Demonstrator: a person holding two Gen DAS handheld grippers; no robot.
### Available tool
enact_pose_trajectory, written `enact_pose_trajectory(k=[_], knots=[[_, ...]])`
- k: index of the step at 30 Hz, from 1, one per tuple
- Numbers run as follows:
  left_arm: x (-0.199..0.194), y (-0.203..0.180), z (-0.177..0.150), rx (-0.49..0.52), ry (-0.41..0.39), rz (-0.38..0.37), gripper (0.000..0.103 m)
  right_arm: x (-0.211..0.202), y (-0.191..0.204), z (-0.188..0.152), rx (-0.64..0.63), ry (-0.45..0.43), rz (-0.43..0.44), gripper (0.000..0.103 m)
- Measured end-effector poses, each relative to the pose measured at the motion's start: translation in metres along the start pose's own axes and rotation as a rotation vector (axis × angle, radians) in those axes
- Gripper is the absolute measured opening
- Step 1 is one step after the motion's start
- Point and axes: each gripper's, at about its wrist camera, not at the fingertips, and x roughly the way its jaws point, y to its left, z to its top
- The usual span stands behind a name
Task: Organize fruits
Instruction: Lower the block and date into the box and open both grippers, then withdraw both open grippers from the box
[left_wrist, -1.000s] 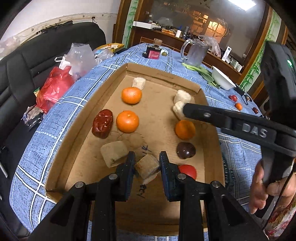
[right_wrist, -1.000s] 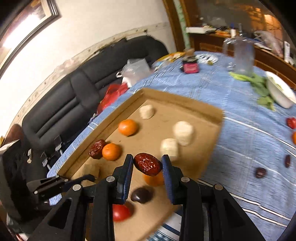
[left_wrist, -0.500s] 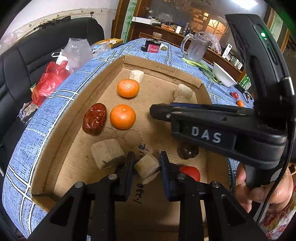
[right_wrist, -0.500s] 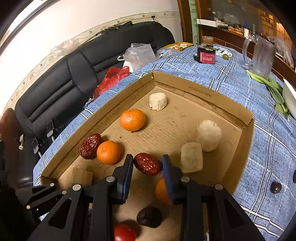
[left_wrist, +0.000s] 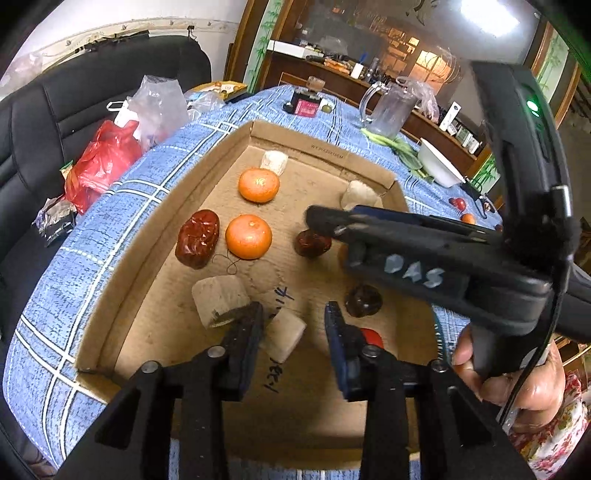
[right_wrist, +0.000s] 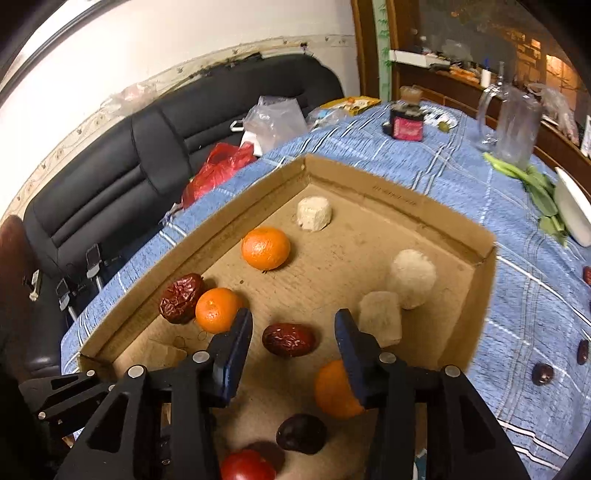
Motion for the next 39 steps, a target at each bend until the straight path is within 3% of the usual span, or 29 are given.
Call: enact_pose_trajectory(k=[4, 8, 12, 16, 20, 23, 25, 31, 39], knots=[[-0.014, -0.001, -0.001, 0.000, -0.031, -0.002, 0.044, -0.034, -0.015, -0.005, 0.075, -0.077, -0.006, 0.051], [-0.024, -0.005, -0.002, 0.014, -0.058, 0.010, 0.050, -0.070, -0.029, -0.020, 0.145, -0.152, -0.044, 0.062], [-0.038, -0.015, -0.007, 0.040, -0.109, 0.049, 0.059, -0.095, -0.032, -0.041, 0.180, -0.195, -0.097, 0.062], [-0.059, -0.024, -0.012, 0.066, -0.214, 0.168, 0.075, -0.112, -0.030, -0.064, 0.195, -0.219, -0.147, 0.066], [-0.090, -0.033, -0.020, 0.040, -0.400, 0.388, 0.102, -0.122, -0.026, -0.088, 0.224, -0.226, -0.161, 0.069], [-0.110, -0.032, -0.027, 0.004, -0.500, 0.423, 0.103, -0.123, -0.024, -0.105, 0.243, -0.218, -0.154, 0.070], [-0.110, -0.028, -0.029, -0.011, -0.482, 0.412, 0.103, -0.122, -0.019, -0.115, 0.247, -0.205, -0.155, 0.070], [-0.090, -0.025, -0.031, -0.028, -0.317, 0.293, 0.103, -0.117, -0.010, -0.133, 0.239, -0.178, -0.169, 0.073], [-0.083, -0.039, -0.038, 0.022, -0.282, 0.307, 0.103, -0.114, -0.006, -0.141, 0.237, -0.160, -0.191, 0.077]])
